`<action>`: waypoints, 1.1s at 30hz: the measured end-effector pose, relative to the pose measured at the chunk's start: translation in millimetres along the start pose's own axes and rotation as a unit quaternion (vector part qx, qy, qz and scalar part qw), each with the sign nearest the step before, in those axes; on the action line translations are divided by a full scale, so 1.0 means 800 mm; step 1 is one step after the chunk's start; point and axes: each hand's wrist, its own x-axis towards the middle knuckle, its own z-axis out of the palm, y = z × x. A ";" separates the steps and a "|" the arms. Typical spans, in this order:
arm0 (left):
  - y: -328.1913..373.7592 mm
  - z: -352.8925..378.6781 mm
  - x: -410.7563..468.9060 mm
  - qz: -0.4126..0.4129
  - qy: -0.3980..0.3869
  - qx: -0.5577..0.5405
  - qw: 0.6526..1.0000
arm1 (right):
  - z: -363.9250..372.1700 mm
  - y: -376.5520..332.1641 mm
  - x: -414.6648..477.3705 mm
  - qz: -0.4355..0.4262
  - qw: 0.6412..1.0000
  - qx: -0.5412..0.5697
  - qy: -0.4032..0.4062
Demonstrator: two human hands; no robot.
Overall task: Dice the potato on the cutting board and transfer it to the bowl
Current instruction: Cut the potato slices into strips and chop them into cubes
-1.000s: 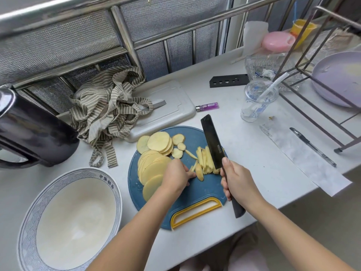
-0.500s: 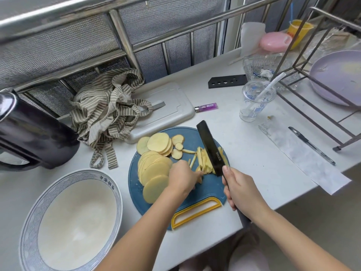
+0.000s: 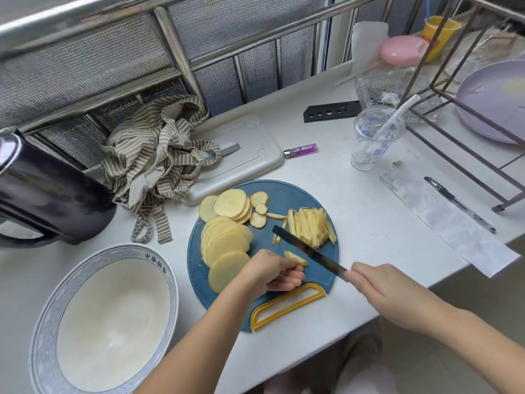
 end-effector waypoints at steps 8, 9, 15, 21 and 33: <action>0.001 -0.004 0.002 -0.008 -0.016 -0.002 1.000 | -0.006 0.003 0.005 0.000 0.998 -0.003 -0.069; 0.001 -0.004 0.002 -0.009 -0.016 -0.001 1.000 | -0.005 0.005 0.005 0.001 0.997 -0.002 -0.075; 0.000 -0.004 0.004 -0.005 -0.008 0.001 1.000 | -0.003 0.015 0.011 -0.004 0.995 -0.016 -0.094; 0.002 0.000 0.007 0.001 0.006 0.008 1.000 | -0.004 0.026 0.020 -0.023 0.992 -0.061 -0.105; 0.005 0.005 0.008 0.010 0.011 0.036 0.999 | 0.004 0.013 0.044 -0.033 0.991 -0.076 -0.103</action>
